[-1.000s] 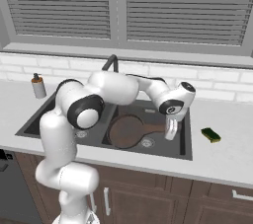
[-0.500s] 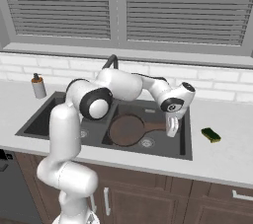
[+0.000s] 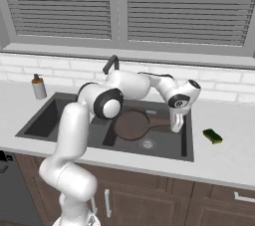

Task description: Pick the pan and sponge and place them into the sink. Then turn on the water.

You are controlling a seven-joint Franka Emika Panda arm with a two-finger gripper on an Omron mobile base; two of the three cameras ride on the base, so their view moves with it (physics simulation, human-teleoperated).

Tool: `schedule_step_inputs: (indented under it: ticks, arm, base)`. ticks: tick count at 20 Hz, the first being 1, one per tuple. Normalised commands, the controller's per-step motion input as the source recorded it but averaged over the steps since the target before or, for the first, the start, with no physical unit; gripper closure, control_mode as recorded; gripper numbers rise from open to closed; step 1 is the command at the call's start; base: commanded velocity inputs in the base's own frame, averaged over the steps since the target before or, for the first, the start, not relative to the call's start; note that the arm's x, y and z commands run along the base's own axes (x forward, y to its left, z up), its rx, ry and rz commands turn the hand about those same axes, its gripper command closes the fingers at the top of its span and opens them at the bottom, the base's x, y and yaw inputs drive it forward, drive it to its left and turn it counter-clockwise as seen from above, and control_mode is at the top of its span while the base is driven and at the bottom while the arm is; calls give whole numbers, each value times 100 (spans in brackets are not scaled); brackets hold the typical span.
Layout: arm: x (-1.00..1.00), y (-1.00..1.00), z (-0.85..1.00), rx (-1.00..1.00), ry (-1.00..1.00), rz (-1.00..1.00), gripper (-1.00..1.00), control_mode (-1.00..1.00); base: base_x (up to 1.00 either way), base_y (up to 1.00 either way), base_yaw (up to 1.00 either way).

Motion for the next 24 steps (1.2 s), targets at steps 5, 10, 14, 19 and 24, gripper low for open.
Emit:
schedule_step_inputs:
  ticks: [5,10,14,19,24]
  arm:
    - [27,-4,-20,0,0,0,100,-100]
    - [0,0,-46,-1,0,0,100,-100]
    - [0,0,-45,-4,0,0,100,-100]
    - [0,0,-42,-6,0,0,100,-100]
    - [0,0,-43,-5,0,0,100,-100]
  base:
    - [0,0,0]
    - [0,0,0]
    - [0,0,0]
    - [0,0,0]
    - [0,0,0]
